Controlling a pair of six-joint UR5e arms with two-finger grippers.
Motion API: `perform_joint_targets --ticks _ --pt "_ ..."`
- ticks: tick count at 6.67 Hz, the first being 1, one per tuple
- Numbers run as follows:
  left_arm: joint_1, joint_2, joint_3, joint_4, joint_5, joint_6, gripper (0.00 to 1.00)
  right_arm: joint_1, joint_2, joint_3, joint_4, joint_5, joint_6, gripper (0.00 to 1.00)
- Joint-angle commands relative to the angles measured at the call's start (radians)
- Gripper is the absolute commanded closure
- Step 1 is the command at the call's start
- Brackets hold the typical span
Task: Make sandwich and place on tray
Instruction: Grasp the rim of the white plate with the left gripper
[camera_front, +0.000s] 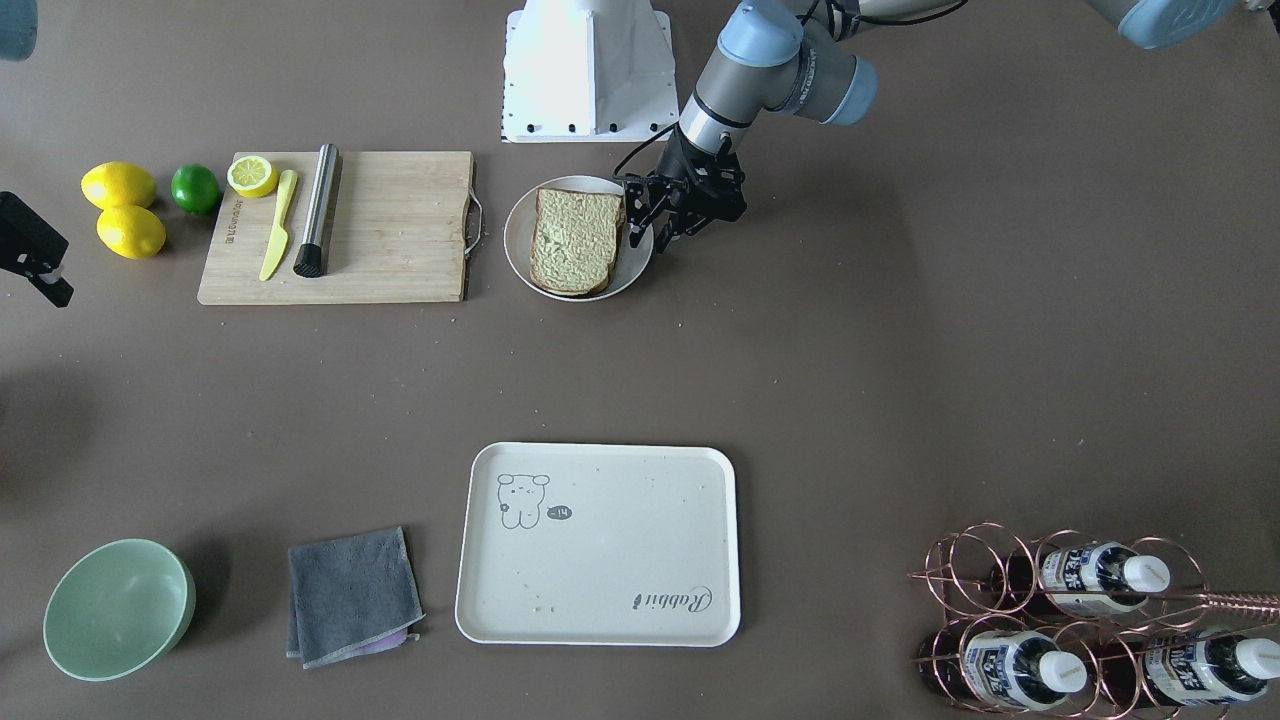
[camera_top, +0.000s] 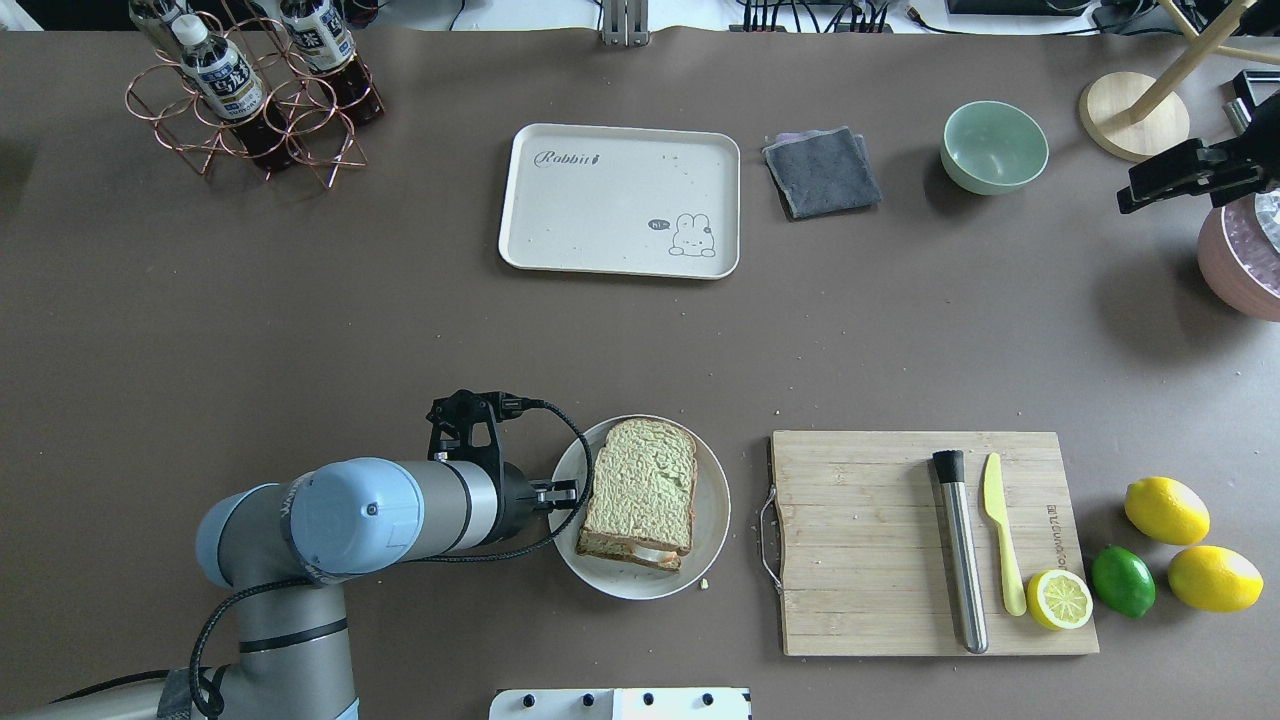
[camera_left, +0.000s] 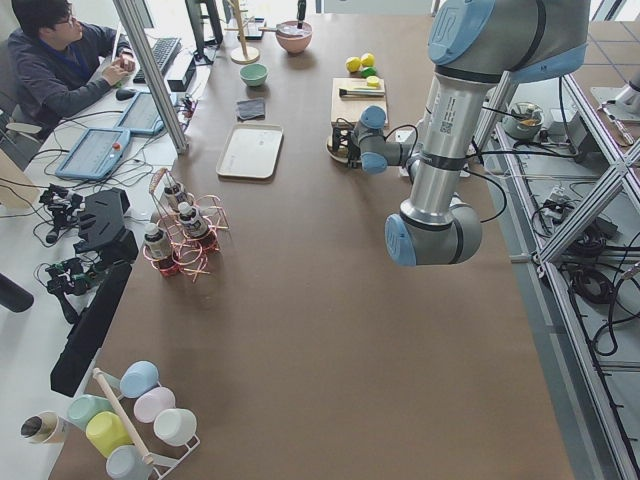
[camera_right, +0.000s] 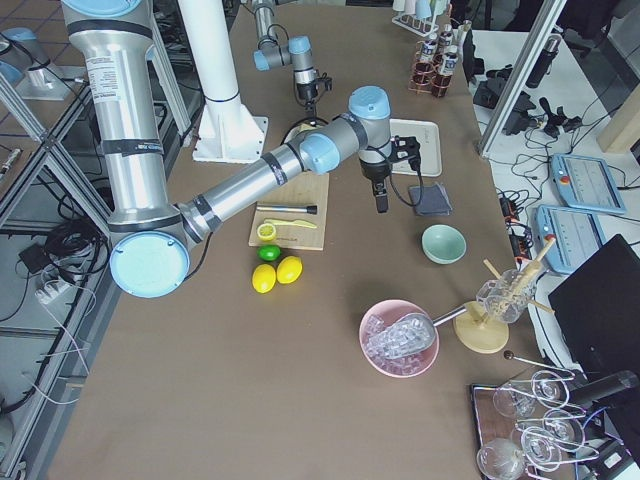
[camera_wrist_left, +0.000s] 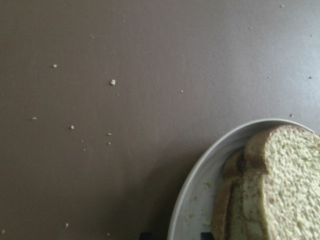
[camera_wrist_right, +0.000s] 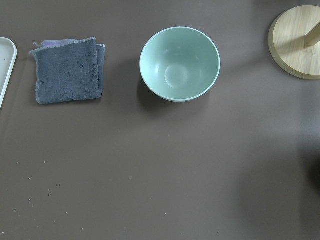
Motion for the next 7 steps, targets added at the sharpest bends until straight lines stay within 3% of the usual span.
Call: perform_joint_targets --ticks 1,2,3,7 --pt "0.0 0.0 0.001 0.0 0.0 0.001 0.6 0.0 0.0 -0.001 0.0 0.0 0.0 0.0" --pt "0.0 0.0 0.001 0.0 0.0 0.003 0.75 -0.001 0.0 -0.001 0.0 0.0 0.0 0.0" --pt "0.0 0.0 0.001 0.001 0.0 0.003 1.0 0.0 0.0 -0.001 -0.002 -0.002 0.0 0.0" --pt "-0.027 -0.017 -0.005 -0.002 -0.009 0.003 1.0 0.008 -0.029 0.002 0.0 -0.015 -0.02 0.0"
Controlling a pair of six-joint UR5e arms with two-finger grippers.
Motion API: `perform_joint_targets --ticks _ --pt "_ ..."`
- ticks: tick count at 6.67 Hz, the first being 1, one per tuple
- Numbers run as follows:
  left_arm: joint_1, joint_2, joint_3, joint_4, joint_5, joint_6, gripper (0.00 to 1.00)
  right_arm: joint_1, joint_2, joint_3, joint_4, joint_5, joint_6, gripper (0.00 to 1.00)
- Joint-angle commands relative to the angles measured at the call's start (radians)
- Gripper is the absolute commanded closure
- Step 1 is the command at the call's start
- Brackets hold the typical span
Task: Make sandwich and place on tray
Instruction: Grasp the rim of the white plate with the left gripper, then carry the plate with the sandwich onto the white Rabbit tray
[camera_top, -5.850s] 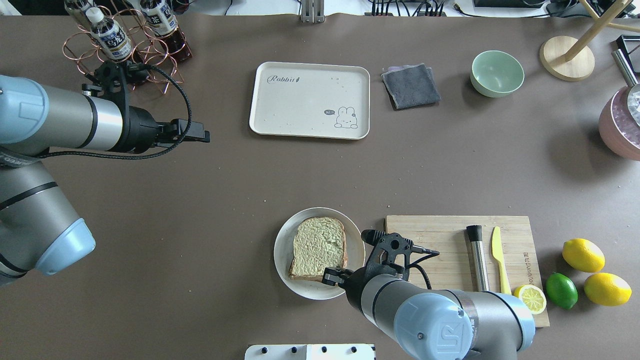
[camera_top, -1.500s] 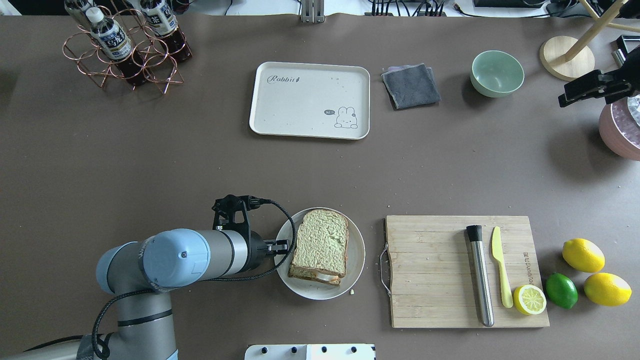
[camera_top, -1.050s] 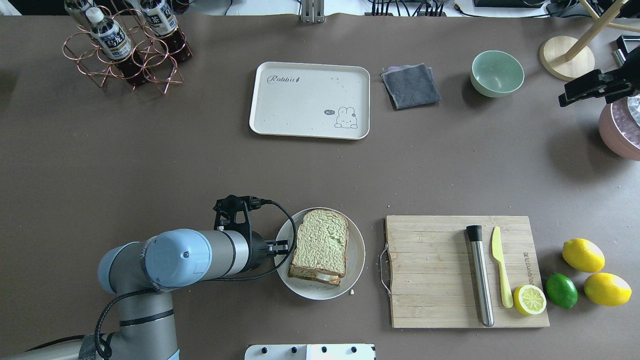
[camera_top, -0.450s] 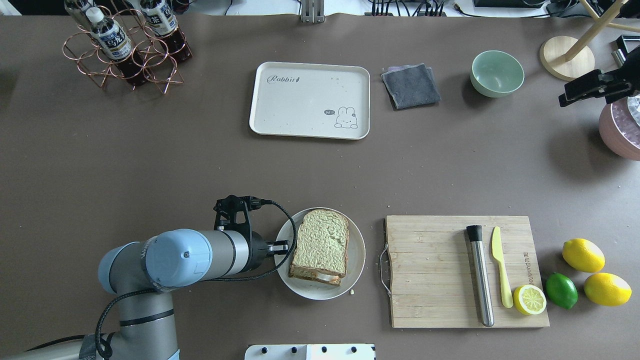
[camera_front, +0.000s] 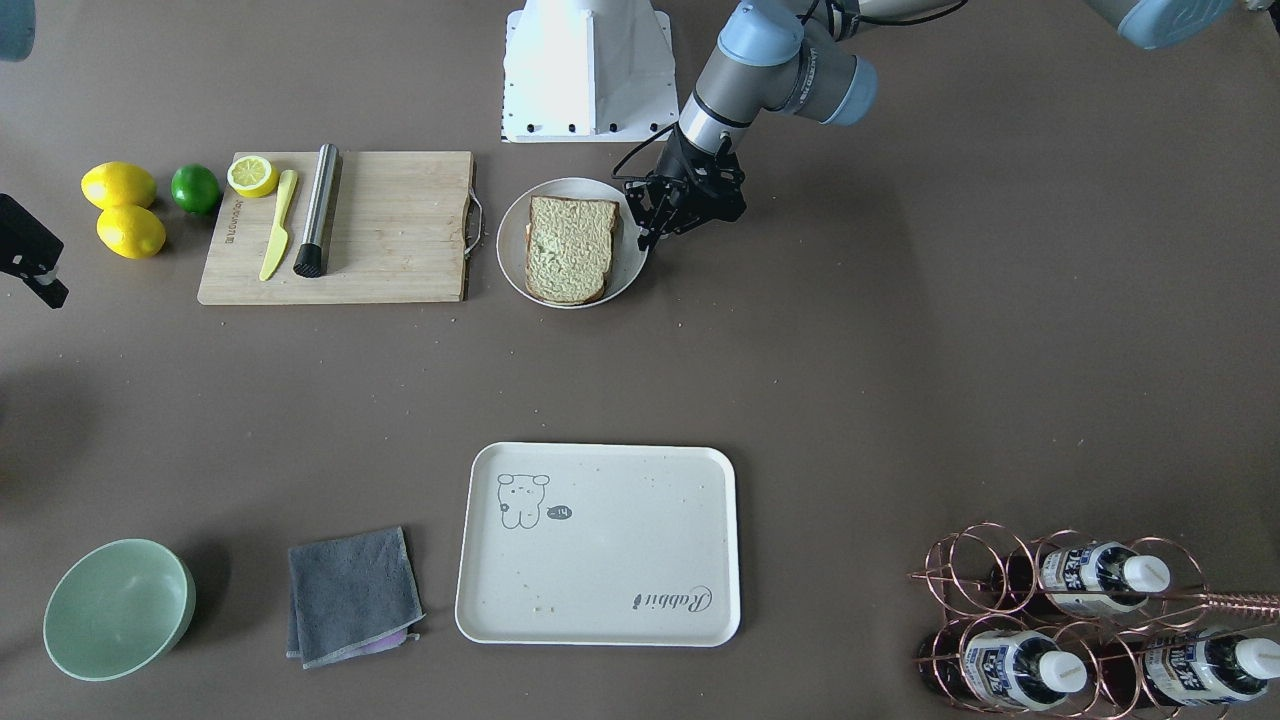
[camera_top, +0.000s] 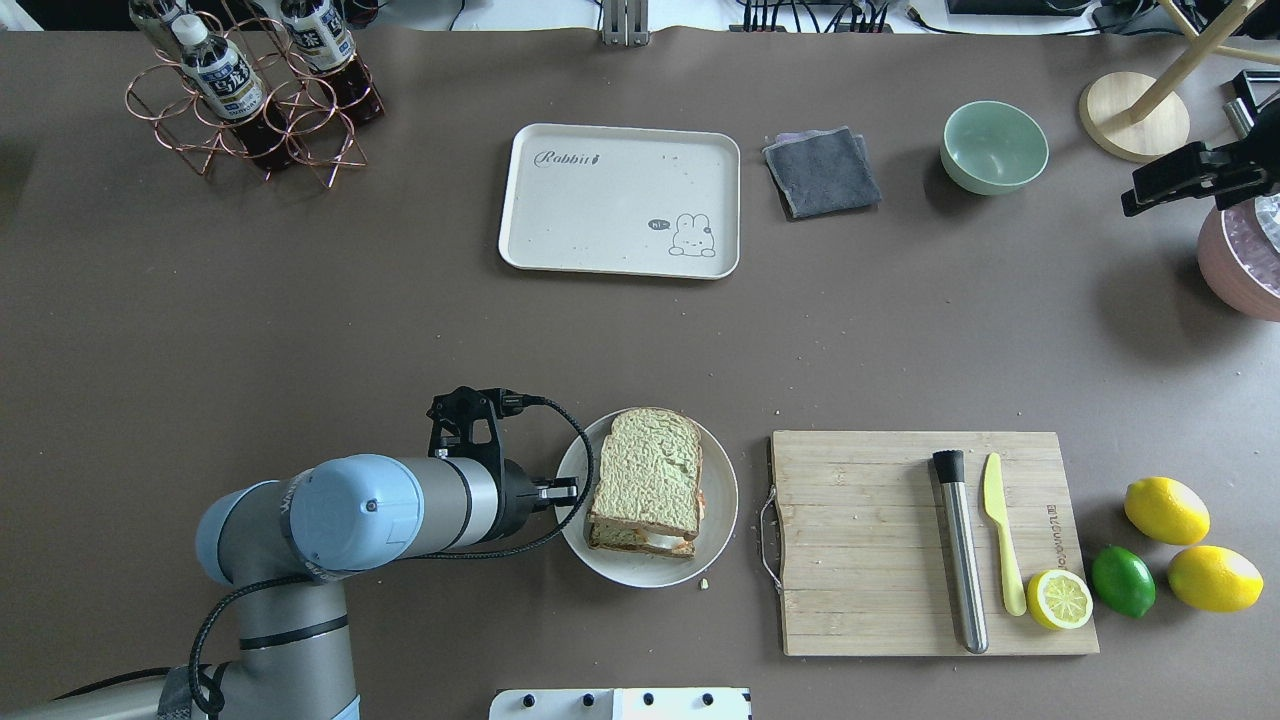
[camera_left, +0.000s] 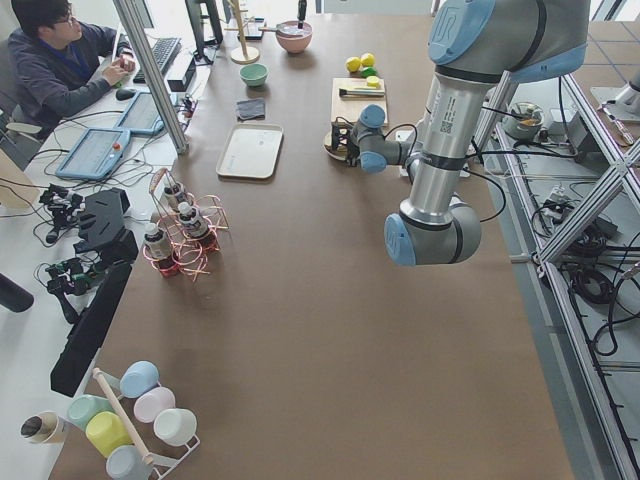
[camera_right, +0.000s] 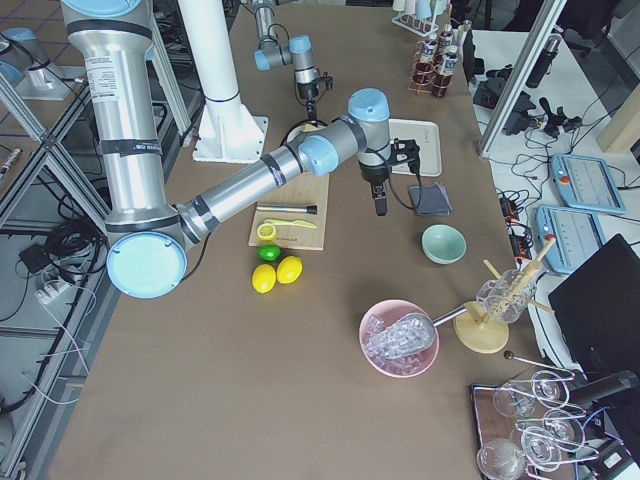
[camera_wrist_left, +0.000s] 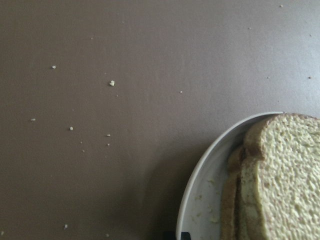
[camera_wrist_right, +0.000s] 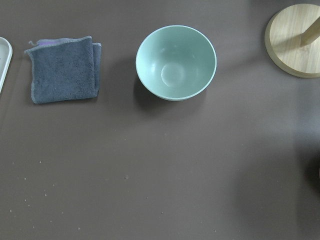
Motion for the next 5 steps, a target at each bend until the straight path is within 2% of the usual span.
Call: perform_joint_targets --ticks 1,2,3,4,5 --pt "-0.047 -0.025 -0.001 0.0 -0.008 0.0 1.0 0.007 -0.022 0.001 0.0 -0.003 -0.029 0.0" --pt "-0.113 -0.034 0.002 0.006 -0.035 0.012 1.0 0.011 -0.025 0.007 0.002 0.005 -0.029 0.0" --pt "-0.193 -0.036 0.01 0.012 -0.104 0.094 1.0 0.011 -0.032 0.009 0.002 0.005 -0.034 0.0" --pt "-0.257 -0.071 0.063 0.009 -0.147 0.109 1.0 0.011 -0.064 0.006 0.034 0.002 -0.064 0.0" --pt "-0.314 -0.135 0.144 0.006 -0.185 0.142 1.0 0.016 -0.119 -0.007 0.124 0.0 -0.107 0.0"
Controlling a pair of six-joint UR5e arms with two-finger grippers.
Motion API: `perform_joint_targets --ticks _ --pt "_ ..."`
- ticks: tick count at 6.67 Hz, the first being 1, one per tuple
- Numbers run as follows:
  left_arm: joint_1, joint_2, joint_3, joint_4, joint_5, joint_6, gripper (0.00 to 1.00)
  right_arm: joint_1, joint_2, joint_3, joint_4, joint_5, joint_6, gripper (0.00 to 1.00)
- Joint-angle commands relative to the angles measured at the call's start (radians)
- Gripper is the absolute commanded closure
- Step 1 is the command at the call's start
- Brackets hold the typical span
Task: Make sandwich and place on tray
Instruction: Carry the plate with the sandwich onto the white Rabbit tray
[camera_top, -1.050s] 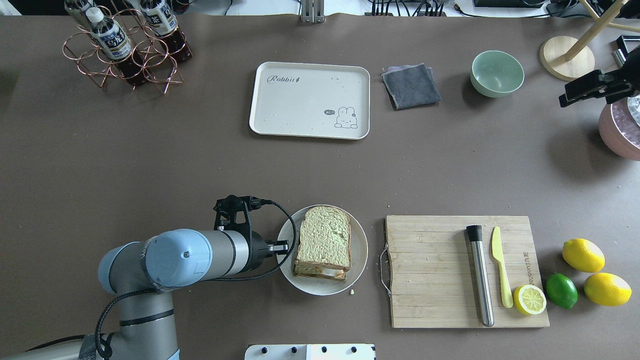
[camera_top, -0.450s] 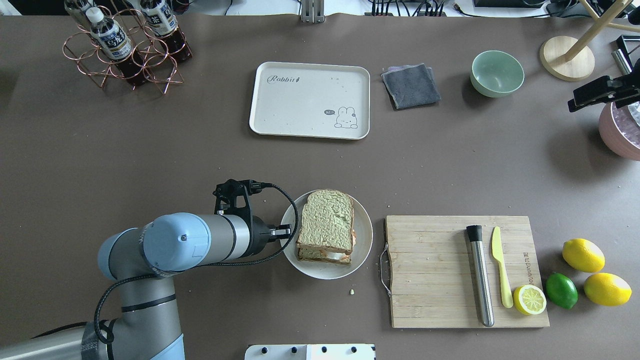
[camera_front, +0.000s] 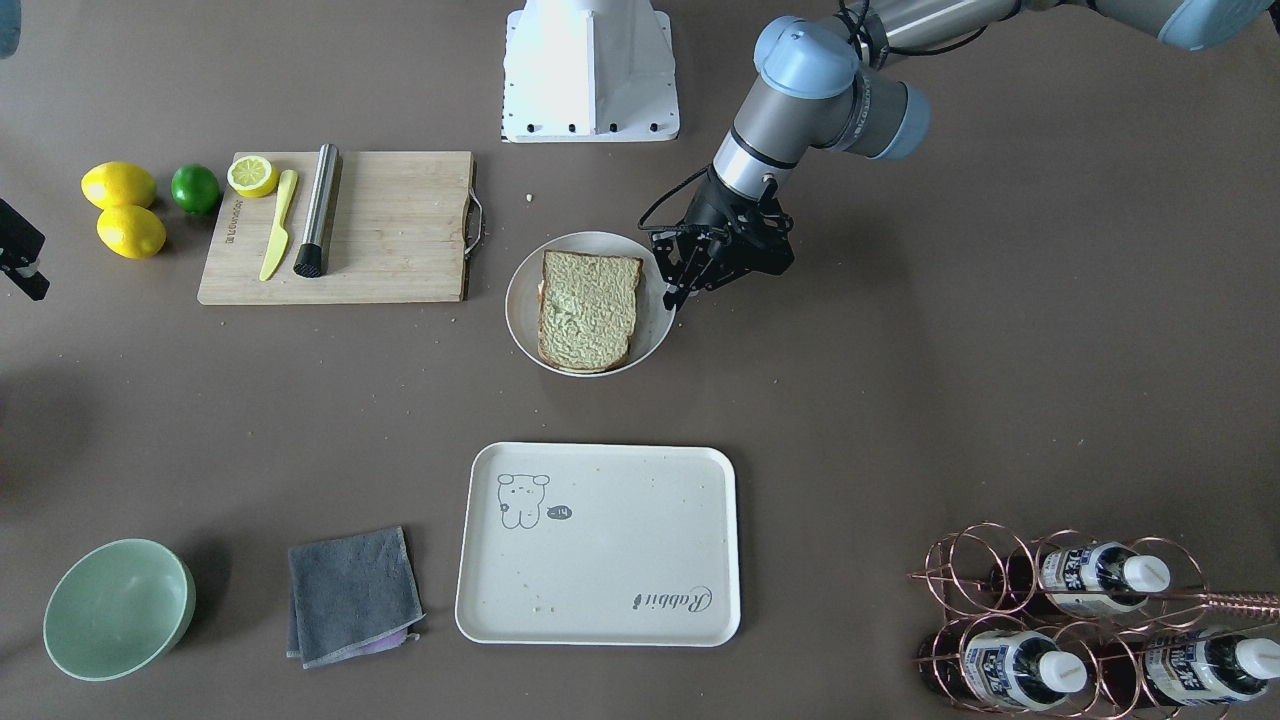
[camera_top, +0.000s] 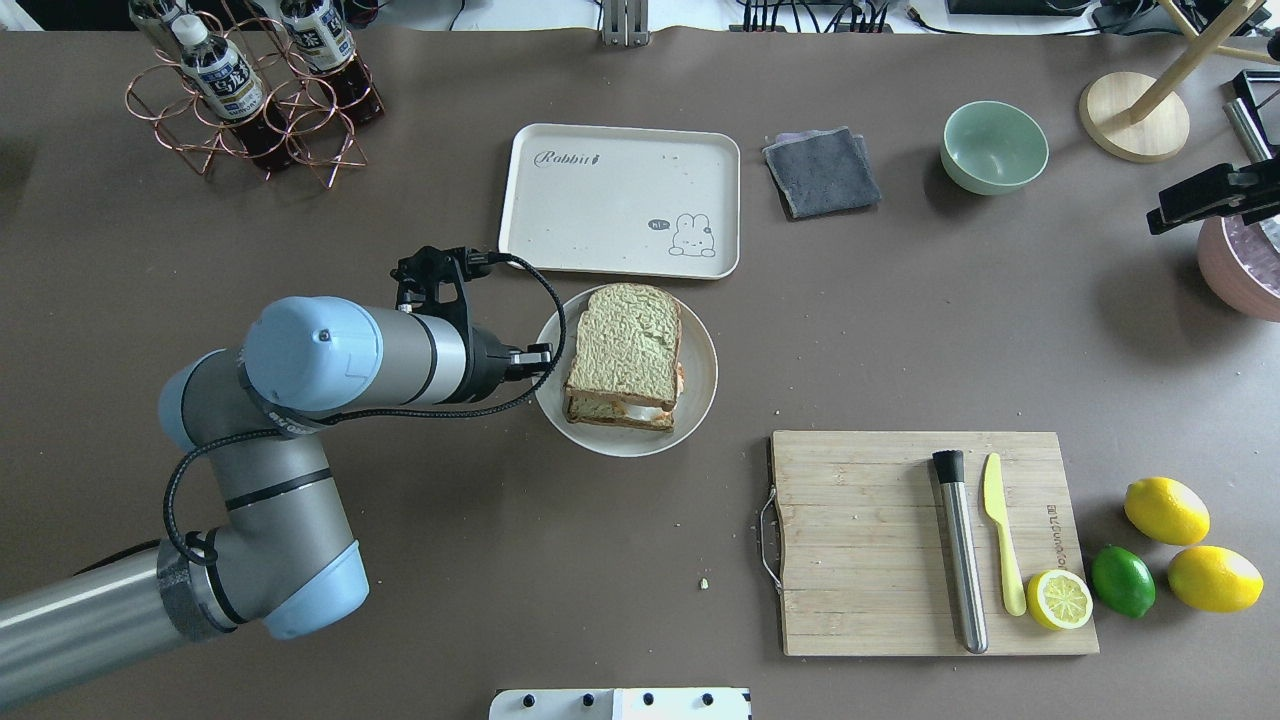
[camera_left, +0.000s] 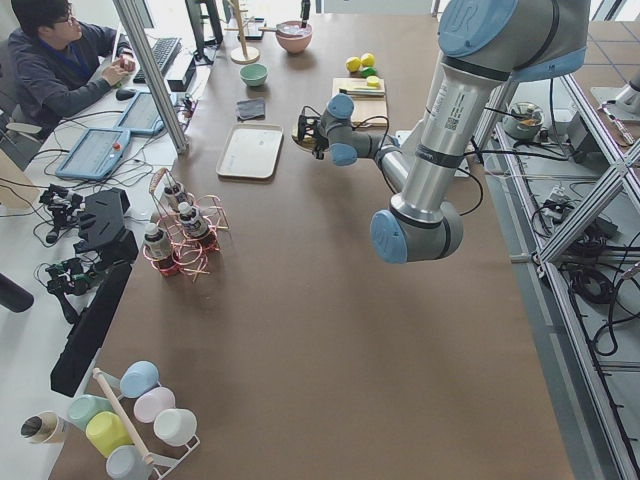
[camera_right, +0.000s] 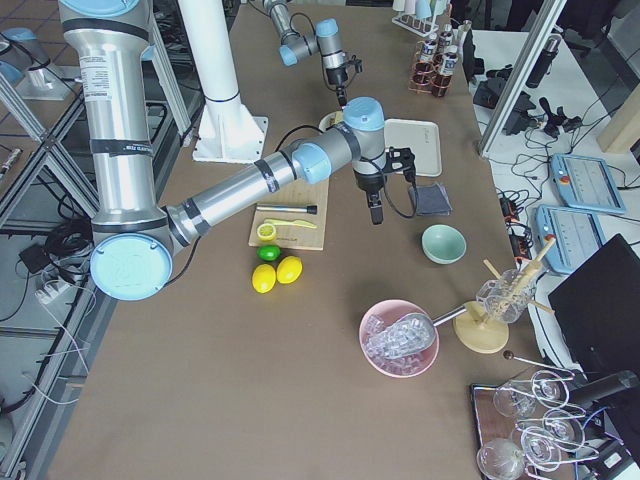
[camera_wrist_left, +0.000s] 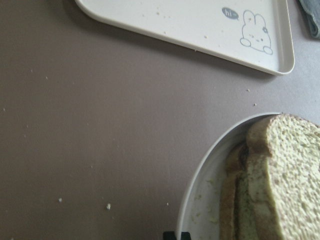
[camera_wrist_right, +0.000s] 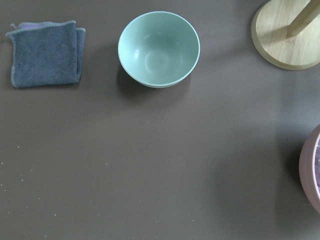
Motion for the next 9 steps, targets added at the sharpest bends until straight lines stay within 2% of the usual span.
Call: perform_joint_targets --ticks 1,2,3,4,5,9 --pt "-0.119 -0.124 0.171 -0.007 -0.086 0.051 1.0 0.014 -0.069 -0.026 0.127 0.004 -0.041 0.0" --pt "-0.153 -0.193 0.275 -0.019 -0.103 0.075 1.0 0.022 -0.066 -0.026 0.127 0.007 -0.039 0.0" --pt "-0.187 -0.304 0.44 -0.053 -0.111 0.088 1.0 0.026 -0.066 -0.026 0.127 0.007 -0.039 0.0" --pt "-0.202 -0.334 0.505 -0.076 -0.111 0.089 1.0 0.028 -0.067 -0.028 0.127 0.007 -0.038 0.0" --pt "-0.218 -0.414 0.605 -0.076 -0.111 0.095 1.0 0.028 -0.067 -0.028 0.127 0.007 -0.036 0.0" --pt "-0.213 -0.434 0.644 -0.077 -0.073 0.126 1.0 0.034 -0.067 -0.04 0.129 0.023 -0.033 0.0"
